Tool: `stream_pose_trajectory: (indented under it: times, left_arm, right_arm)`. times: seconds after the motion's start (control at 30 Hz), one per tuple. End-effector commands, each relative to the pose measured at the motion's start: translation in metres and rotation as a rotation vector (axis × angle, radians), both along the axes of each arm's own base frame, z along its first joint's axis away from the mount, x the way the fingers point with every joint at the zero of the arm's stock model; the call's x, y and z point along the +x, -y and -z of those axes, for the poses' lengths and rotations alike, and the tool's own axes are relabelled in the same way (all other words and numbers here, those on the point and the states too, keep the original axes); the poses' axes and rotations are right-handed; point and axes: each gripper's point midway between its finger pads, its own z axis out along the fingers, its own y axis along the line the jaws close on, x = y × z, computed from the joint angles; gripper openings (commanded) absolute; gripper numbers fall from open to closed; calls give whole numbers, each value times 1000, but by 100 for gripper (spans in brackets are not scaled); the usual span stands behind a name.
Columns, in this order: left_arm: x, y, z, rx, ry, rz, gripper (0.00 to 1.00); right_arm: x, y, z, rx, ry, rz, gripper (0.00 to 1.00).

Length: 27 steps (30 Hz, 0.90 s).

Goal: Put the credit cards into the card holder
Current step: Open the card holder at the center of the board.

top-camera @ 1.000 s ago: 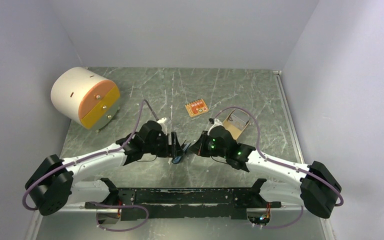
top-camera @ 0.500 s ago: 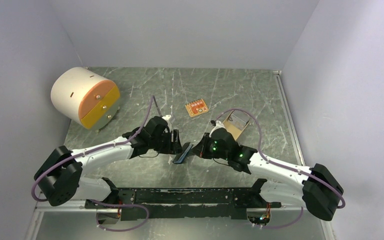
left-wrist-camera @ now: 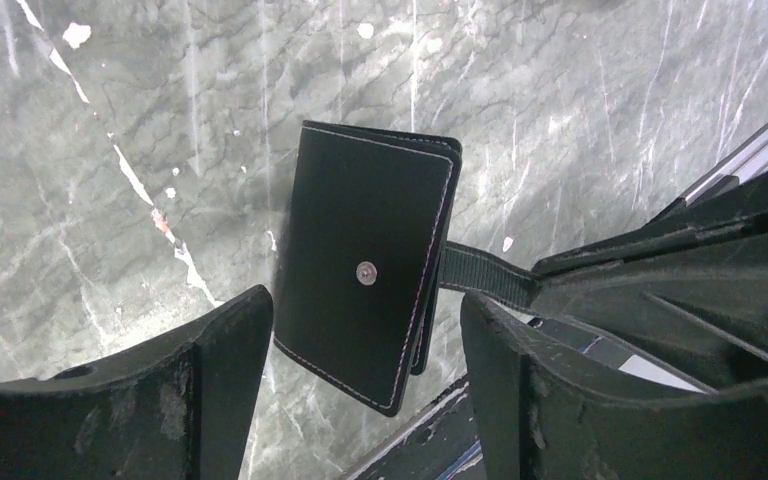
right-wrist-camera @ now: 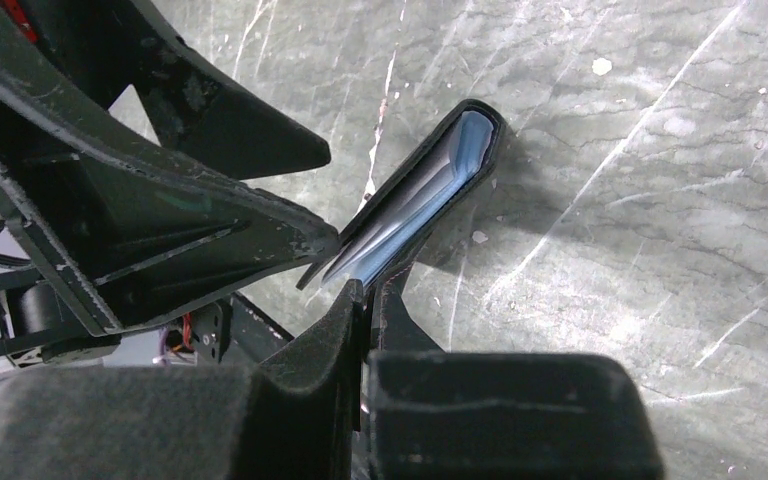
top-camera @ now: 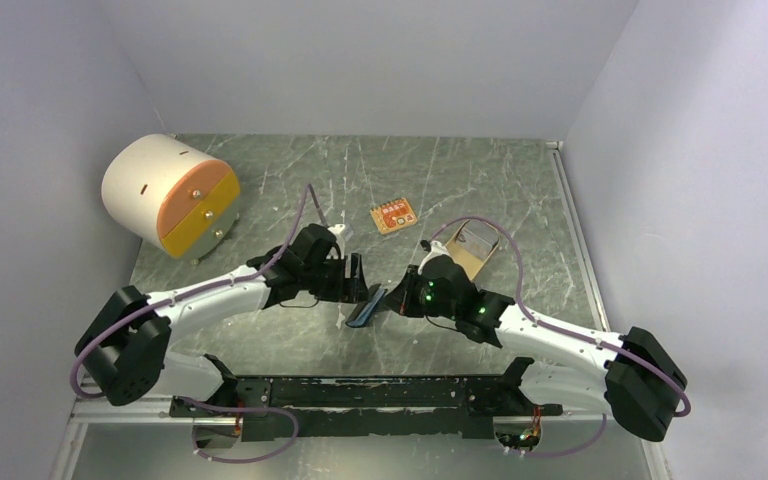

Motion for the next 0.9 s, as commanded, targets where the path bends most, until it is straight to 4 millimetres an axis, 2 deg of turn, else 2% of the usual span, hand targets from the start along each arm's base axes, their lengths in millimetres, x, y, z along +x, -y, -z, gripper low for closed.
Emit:
stream_pose_trajectory:
  times: [0.0, 0.2, 0.53, 0.67, 0.87]
  left_arm:
    - [-2, 9, -4, -13, -13, 73, 74]
    - [-1, 19, -12, -58, 0, 109, 77]
    - [7, 11, 14, 51, -25, 90, 75]
    - [9, 7, 20, 79, -26, 76, 72]
    - [12, -2, 28, 134, -26, 44, 59]
  right_arm:
    - [5, -7, -18, 29, 36, -10, 0]
    - [7, -9, -23, 32, 50, -14, 0]
    - [8, -1, -14, 4, 52, -1, 0]
    - [11, 3, -12, -14, 58, 7, 0]
    - [12, 9, -7, -33, 53, 14, 0]
